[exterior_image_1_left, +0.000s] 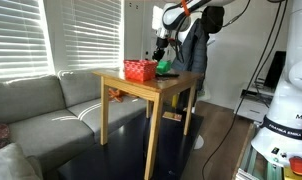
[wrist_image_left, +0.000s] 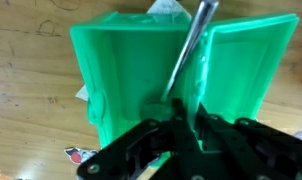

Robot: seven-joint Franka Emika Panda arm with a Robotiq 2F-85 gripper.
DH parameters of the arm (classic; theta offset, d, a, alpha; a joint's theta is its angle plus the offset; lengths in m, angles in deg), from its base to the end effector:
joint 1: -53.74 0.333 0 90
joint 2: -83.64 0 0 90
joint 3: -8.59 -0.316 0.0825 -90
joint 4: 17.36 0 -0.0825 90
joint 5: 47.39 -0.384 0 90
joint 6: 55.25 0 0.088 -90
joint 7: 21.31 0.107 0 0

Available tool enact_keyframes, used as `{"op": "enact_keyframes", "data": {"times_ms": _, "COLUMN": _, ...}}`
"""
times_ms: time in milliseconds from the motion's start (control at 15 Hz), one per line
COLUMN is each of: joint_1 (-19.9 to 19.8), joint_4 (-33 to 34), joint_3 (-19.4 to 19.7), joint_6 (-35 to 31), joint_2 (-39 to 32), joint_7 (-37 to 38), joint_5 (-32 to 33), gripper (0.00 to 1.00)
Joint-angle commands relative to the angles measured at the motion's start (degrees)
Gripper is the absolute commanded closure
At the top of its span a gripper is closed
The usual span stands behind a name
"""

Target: Put the green container on the white napkin

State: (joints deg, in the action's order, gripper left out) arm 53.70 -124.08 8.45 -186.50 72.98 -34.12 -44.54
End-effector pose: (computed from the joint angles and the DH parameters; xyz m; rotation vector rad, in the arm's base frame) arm 0.6296 -0.0001 0.4422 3.0286 0.3859 0.3621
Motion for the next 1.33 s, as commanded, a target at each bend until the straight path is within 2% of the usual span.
{"op": "enact_keyframes", "data": {"times_ms": 0, "joint_1": 0.2, "joint_4": -0.6, "joint_3": -0.3, "joint_6": -1.6, "joint_2": -0.2, "joint_7": 1.0, "joint_5": 1.2, "gripper": 0.97}}
{"op": "enact_keyframes", "data": {"times_ms": 133, "joint_1": 0.3, "joint_4": -0.9, "joint_3": -0.3, "joint_6": -1.8, "joint_2": -0.2, "joint_7": 0.8, "joint_5": 1.4, "gripper": 0.97}}
{"op": "enact_keyframes", "data": {"times_ms": 200, "joint_1": 0.3, "joint_4": -1.1, "joint_3": -0.3, "joint_6": -1.9, "joint_2": -0.1, "joint_7": 0.9, "joint_5": 1.5, "gripper": 0.89}}
{"op": "enact_keyframes", "data": {"times_ms": 267, "joint_1": 0.3, "joint_4": -1.2, "joint_3": -0.3, "joint_6": -1.6, "joint_2": 0.0, "joint_7": 1.0, "joint_5": 1.6, "gripper": 0.63}}
{"op": "enact_keyframes", "data": {"times_ms": 400, "joint_1": 0.3, "joint_4": -1.3, "joint_3": -0.3, "joint_6": -1.0, "joint_2": 0.5, "joint_7": 1.0, "joint_5": 1.6, "gripper": 0.56}}
{"op": "enact_keyframes", "data": {"times_ms": 733, "joint_1": 0.0, "joint_4": -2.0, "joint_3": -0.3, "joint_6": 1.3, "joint_2": 3.7, "joint_7": 0.8, "joint_5": 0.6, "gripper": 0.22}}
{"op": "enact_keyframes", "data": {"times_ms": 933, "joint_1": -0.2, "joint_4": -2.3, "joint_3": 0.1, "joint_6": 5.2, "joint_2": 7.5, "joint_7": 2.8, "joint_5": 0.5, "gripper": 0.00}}
{"op": "enact_keyframes", "data": {"times_ms": 1267, "joint_1": -1.3, "joint_4": -4.5, "joint_3": 1.5, "joint_6": 14.0, "joint_2": 15.6, "joint_7": 6.1, "joint_5": 1.1, "gripper": 0.00}}
